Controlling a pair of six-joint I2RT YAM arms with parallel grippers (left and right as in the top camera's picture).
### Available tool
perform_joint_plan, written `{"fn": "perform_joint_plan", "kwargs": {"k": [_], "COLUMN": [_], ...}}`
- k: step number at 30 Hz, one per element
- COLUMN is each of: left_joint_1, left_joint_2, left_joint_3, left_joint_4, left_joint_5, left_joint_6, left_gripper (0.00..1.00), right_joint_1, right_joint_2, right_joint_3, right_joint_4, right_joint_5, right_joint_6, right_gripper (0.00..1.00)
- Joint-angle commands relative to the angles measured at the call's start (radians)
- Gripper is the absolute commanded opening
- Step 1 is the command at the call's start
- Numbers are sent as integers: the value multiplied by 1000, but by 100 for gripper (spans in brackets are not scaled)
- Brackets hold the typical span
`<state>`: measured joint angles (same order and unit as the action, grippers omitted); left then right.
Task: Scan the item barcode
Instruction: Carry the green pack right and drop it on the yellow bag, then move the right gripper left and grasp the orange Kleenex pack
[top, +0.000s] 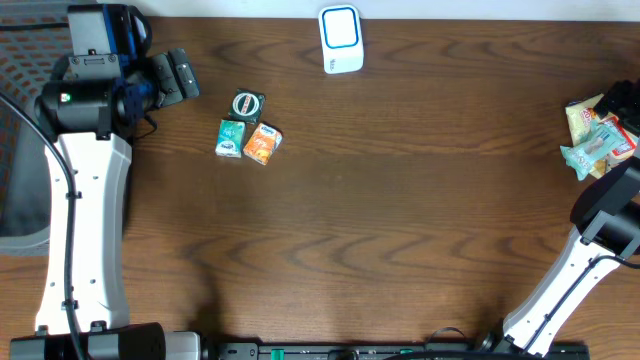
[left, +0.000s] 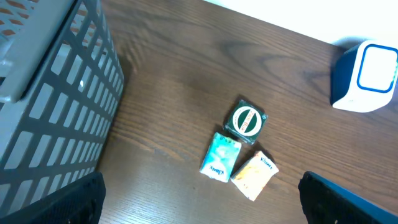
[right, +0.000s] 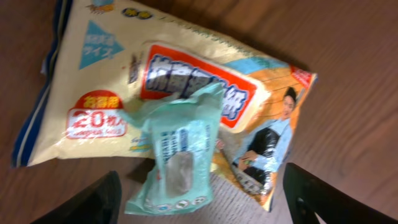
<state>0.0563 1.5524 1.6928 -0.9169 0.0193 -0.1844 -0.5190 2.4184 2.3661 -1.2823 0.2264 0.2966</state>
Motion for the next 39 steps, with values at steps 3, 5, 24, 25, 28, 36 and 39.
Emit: {"fn": "perform_joint_plan", "kwargs": {"k": [3,5,24,25,28,36,39], "left_joint_1": [0,0,0,0,0,0,0], "left_joint_2": [6,6,6,6,6,6,6], "left_joint_3": [-4,-4,-4,-4,-4,-4,-4], "left_joint_4": [-3,-3,-3,-3,-3,-3,-3], "left_joint_5": [-13,-13,-13,-13,-13,-13,-13], "left_joint_6": [-8,-8,-8,-8,-8,-8,-8], "left_gripper": [98,98,98,98,98,97,97], "right_joint_1": [44,67,746,786,882,1072,1110], "right_joint_2": [-128,-168,-74,-48,21,157,170], "right_joint_3": [3,3,-26,-26,-26,-26,-26], "right_joint_4": [1,19,185,210,292,449,425], "right_joint_5": [-368,-496,-723,-722,-723,-718,-618], "right_joint_6": [6,6,-70,-39,53,232,277], "right_gripper": [80,80,75,75,74,69,64]}}
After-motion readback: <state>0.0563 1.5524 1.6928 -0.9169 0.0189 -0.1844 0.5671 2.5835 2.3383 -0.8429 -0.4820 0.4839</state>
